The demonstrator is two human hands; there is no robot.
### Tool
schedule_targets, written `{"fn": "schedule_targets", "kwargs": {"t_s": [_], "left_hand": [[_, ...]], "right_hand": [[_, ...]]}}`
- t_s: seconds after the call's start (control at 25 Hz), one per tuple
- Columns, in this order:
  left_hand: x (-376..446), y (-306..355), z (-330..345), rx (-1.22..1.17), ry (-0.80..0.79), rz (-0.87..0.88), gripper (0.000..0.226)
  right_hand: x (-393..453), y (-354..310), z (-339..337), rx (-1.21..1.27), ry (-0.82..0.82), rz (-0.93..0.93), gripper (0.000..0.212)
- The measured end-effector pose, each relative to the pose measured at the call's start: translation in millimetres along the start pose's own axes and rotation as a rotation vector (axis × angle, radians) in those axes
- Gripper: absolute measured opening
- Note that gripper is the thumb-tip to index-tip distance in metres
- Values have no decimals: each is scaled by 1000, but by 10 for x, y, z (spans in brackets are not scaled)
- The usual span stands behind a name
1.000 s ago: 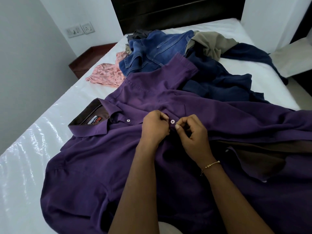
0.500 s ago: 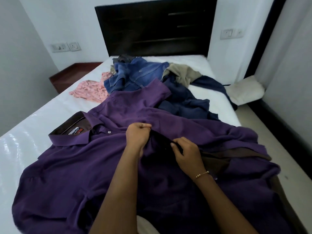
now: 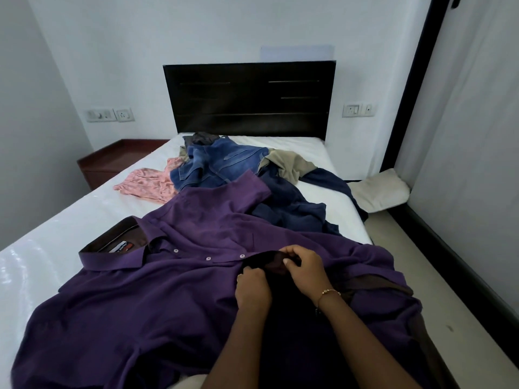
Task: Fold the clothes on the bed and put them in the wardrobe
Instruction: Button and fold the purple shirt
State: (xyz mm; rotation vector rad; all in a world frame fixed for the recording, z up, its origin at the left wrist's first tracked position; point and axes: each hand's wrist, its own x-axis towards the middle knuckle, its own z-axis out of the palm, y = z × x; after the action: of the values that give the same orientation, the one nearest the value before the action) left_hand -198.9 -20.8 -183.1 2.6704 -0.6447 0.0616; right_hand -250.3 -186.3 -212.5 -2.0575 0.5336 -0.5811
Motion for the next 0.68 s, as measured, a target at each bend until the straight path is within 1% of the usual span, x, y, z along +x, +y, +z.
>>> {"fn": "schedule_targets", "kwargs": {"t_s": [0.16,0.24,0.32,0.4,0.48,0.56,0.68], "left_hand": [[12,5,61,39,-10,-73,33],[-12,-32,50,48,-41,-90,32],[-44,-92,53,40,-55,-90,31],[-63,-110,66,31,-60,-87,32],[-92,-72,64,47,-53,-90,35],[-119,-56,50,5,-63,-94,38],[-135,-56,10,-48,-76,-65,35]], "right_hand": [[19,21,-130,276,-72,181,35],[-14,68,-182,344,-113,221,39],[-68,133,-172,360,-131,245,42],[-101,179,-143,331,-138,257,43],[-114,190,-111,240,-125,238,41],[-112,170,-69,139,-110,190,33],[-59,116,-59,39,-64,111,37]]}}
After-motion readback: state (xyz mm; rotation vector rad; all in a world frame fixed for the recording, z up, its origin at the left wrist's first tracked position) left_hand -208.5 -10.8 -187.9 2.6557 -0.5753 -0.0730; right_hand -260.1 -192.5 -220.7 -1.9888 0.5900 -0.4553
